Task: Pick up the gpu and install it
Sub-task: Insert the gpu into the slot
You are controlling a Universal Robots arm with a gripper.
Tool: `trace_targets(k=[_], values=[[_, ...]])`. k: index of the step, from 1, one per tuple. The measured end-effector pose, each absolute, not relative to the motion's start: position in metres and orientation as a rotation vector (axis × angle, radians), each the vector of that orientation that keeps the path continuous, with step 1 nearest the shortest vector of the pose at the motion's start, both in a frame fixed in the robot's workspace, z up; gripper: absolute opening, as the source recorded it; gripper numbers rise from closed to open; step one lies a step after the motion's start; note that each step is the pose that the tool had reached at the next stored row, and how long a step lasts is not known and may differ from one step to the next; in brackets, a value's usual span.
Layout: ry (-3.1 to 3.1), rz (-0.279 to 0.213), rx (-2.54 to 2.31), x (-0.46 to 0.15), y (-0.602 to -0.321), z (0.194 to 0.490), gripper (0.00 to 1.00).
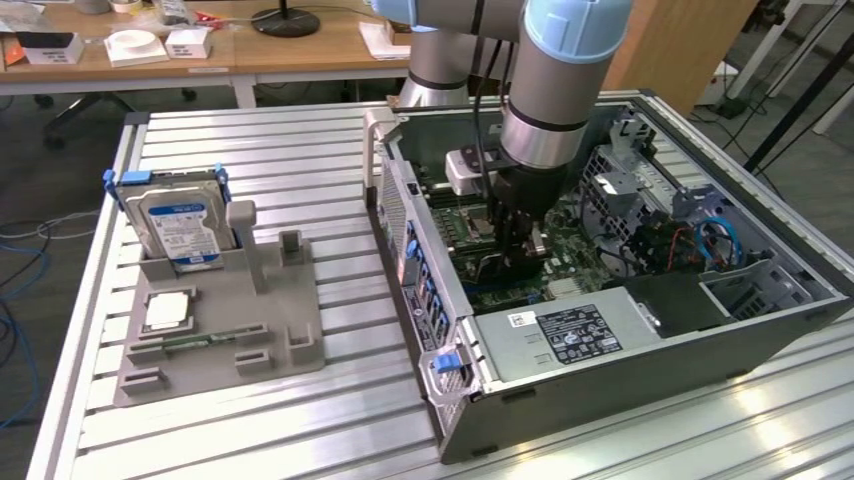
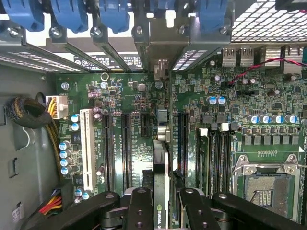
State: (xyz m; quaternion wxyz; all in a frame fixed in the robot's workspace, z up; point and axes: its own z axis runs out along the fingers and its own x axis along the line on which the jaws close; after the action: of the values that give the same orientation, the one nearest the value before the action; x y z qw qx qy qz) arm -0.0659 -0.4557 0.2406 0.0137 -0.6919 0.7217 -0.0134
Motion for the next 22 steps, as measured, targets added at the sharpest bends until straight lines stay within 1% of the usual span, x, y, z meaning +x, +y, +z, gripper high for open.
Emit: trace_targets(k=[4,6,8,9,17,20,21,22], values=[[2.247,-0.040,-2.153,-0.066,-0.455,0.240,0.27],[2.248,-0.042,-2.155,-0.066,-0.456,0.241,0.39],[2.248,-0.042,-2.155,-0.066,-0.456,0.241,0.39],[2.248,-0.042,-2.155,-0.066,-0.456,0.242,0.45],[2.248,-0.042,-2.155,-0.066,-0.456,0.269,0.45],[2.247,-0.041,-2.155,-0.066,-0.456,0.270,0.45],[2.247,-0.041,-2.154,-0.066,-0.456,0.270,0.44],[2.247,-0.041,-2.154,-0.066,-0.456,0.270,0.38]])
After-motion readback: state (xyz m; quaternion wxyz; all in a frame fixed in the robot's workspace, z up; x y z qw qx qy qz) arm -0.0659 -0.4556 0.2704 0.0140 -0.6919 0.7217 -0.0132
